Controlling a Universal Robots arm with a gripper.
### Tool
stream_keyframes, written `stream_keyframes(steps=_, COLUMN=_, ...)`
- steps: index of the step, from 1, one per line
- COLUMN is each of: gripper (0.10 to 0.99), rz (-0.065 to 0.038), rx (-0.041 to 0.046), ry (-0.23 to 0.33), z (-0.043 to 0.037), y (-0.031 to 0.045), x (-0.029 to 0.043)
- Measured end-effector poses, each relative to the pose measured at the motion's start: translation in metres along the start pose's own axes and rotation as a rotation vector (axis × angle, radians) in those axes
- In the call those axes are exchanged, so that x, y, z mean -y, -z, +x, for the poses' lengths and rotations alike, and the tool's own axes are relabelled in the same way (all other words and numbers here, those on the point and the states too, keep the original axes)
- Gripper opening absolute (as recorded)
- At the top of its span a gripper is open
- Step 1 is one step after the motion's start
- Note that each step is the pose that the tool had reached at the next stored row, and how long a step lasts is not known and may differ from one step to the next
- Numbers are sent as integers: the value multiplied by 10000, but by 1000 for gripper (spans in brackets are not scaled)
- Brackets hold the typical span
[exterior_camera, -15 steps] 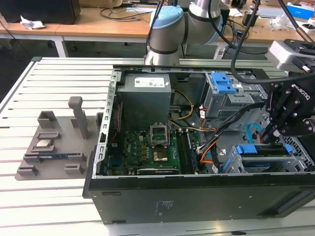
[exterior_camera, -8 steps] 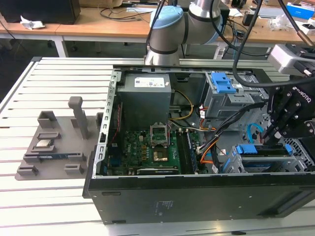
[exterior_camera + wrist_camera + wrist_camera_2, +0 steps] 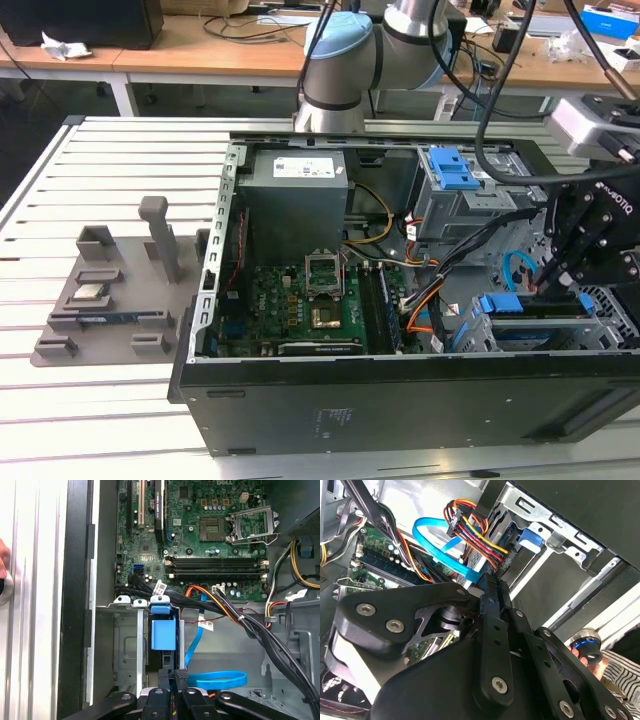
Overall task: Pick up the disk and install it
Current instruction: 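Insert the second disk wire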
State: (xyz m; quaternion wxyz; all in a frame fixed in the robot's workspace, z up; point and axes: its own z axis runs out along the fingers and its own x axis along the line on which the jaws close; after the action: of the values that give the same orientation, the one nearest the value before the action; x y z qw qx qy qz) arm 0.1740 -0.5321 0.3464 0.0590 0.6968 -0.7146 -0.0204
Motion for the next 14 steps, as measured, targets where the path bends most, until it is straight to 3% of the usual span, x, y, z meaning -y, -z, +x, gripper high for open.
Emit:
stream_keyframes(steps=7, gripper=161, rz=2, rx=-6, ry=17, z=-1, y=-28, x=9)
stream_keyframes(steps=14, gripper=161, rz=3, rx=-6, ry=26, z=37, y=11, x=5)
